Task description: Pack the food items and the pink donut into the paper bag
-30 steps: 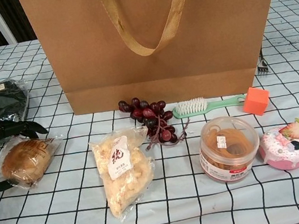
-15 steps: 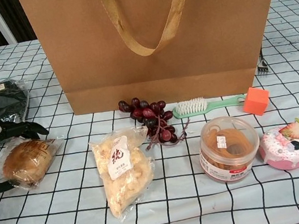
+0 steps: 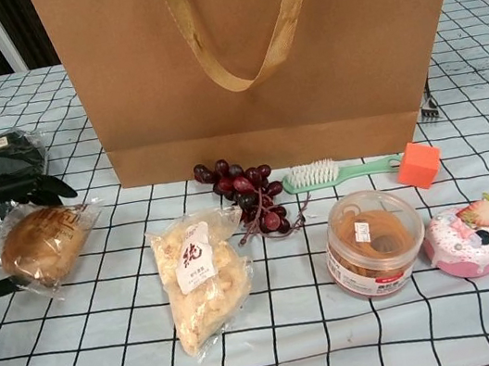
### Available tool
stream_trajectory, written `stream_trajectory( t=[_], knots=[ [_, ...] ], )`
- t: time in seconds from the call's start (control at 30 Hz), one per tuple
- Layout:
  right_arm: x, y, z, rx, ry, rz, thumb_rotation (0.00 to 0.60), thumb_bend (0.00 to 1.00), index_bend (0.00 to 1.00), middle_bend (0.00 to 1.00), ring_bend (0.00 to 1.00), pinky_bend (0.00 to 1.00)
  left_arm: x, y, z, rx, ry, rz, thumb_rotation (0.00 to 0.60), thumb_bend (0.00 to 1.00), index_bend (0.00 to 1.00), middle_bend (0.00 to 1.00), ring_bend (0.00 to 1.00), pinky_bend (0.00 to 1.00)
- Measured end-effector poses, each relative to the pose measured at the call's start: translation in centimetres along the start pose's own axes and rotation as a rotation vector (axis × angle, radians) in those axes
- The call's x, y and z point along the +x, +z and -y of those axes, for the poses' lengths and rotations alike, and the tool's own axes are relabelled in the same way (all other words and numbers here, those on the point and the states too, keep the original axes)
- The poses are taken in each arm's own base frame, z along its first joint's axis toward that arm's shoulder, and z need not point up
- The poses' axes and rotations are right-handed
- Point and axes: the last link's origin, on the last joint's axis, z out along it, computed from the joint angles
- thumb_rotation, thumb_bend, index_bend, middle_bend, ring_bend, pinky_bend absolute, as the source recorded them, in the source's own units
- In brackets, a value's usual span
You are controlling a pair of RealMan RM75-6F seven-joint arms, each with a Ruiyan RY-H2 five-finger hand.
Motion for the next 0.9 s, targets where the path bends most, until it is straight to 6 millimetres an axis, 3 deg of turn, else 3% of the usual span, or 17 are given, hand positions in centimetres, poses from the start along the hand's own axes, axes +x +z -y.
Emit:
stream_trajectory(
  t=[0.2, 0.43, 0.67, 0.9],
  knots=[
    [0.1, 0.0, -0.1, -0.002, 0.005, -0.001, 0.6, 0.18, 0.05, 0.15, 0.24, 0.23, 3.6, 0.0, -1.8, -0.071, -0.007, -0.129, 0.6, 0.28, 0.21, 0.31, 0.24, 0.27],
    [0.1, 0.1, -0.4, -0.011, 0.012, 0.0, 0.6, 0.18, 0.05, 0.15, 0.24, 0.23, 9.7, 1.1, -4.7, -0.162, -0.001, -0.352, 0.6, 0.28, 0.24, 0.31, 0.24, 0.28],
    [-0.1, 0.2, -0.7, -0.02, 0.014, 0.012, 0.6, 0.18, 0.05, 0.15, 0.24, 0.23, 16.6, 4.9, -8.5, -0.248, 0.044, -0.525, 0.6, 0.28, 0.23, 0.33, 0.24, 0.3],
    [-0.4, 0.3, -1.0, -0.033, 0.015, 0.025, 0.6, 0.18, 0.05, 0.15, 0.24, 0.23, 21.0, 10.3, -11.2, -0.253, 0.034, -0.579, 0.6, 0.28, 0.24, 0.33, 0.24, 0.3]
  ],
)
